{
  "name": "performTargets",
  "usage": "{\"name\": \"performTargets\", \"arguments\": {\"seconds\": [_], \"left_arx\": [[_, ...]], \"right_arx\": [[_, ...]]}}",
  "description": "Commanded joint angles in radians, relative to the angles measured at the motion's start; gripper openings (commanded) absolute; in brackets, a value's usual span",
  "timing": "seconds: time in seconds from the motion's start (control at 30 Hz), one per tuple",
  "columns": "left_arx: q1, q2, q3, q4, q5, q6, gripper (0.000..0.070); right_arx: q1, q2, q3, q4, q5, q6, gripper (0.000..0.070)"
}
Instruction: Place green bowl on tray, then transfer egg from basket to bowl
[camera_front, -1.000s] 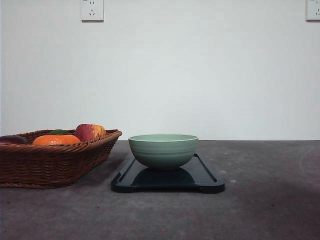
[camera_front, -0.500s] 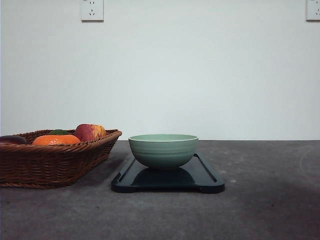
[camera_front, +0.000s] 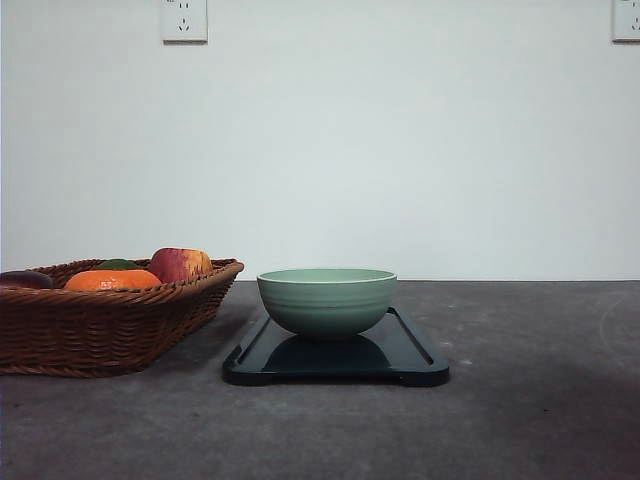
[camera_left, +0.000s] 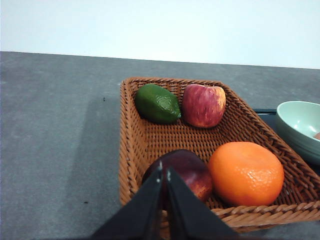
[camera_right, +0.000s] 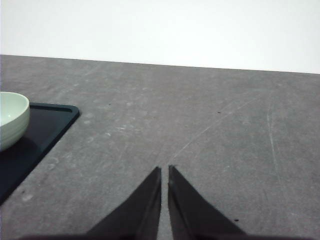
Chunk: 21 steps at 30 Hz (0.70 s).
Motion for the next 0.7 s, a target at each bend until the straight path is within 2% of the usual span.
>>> {"name": "performTargets", "arguments": {"seconds": [0.0, 0.67], "left_arx": [[0.002, -0.001, -0.019, 0.01, 0.001, 0.006, 0.0], [0.002, -0.001, -0.019, 0.01, 0.001, 0.006, 0.0]], "right_arx": [[0.0, 0.0, -0.004, 0.013, 0.004, 0.011, 0.0017], [0.0, 0.0, -0.004, 0.013, 0.004, 0.011, 0.0017]]}}
